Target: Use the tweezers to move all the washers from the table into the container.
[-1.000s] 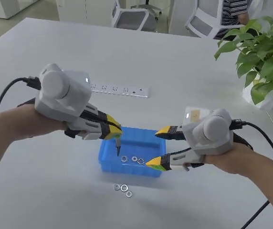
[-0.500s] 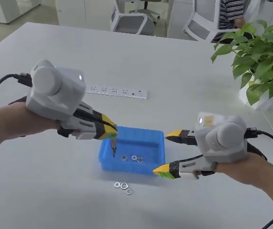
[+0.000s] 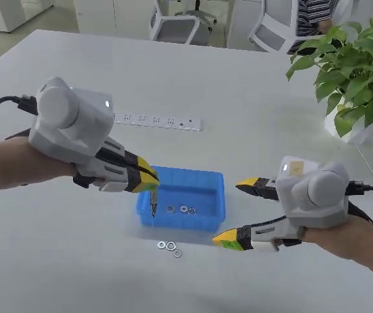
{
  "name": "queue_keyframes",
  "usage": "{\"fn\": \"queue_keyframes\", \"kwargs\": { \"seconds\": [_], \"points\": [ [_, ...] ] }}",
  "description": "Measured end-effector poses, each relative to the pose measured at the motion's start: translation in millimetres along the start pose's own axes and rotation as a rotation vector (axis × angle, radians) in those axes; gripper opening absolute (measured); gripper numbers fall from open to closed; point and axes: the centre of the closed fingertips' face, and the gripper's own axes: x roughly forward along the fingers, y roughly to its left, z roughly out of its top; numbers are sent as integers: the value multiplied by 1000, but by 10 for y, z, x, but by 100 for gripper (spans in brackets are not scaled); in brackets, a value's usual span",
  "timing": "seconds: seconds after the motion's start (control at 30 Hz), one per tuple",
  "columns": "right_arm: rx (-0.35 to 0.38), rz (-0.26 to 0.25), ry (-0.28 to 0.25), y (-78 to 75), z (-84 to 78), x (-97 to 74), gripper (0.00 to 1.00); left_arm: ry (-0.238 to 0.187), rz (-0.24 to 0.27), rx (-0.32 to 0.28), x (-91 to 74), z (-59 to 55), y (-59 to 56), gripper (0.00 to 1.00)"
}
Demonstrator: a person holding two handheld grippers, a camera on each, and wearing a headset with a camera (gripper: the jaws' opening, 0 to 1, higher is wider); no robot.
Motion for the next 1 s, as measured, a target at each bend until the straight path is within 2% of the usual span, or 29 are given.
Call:
{"fn": "queue_keyframes", "kwargs": {
  "seconds": [0.47,1.0],
  "points": [
    [8,11,-4,94,-59,22,80,6,-26,-10,100,-129,-152,6],
    [39,14,-19,178,-104,48,94,-9,-61,-8,249,-110,-333,6]
  ]
}}
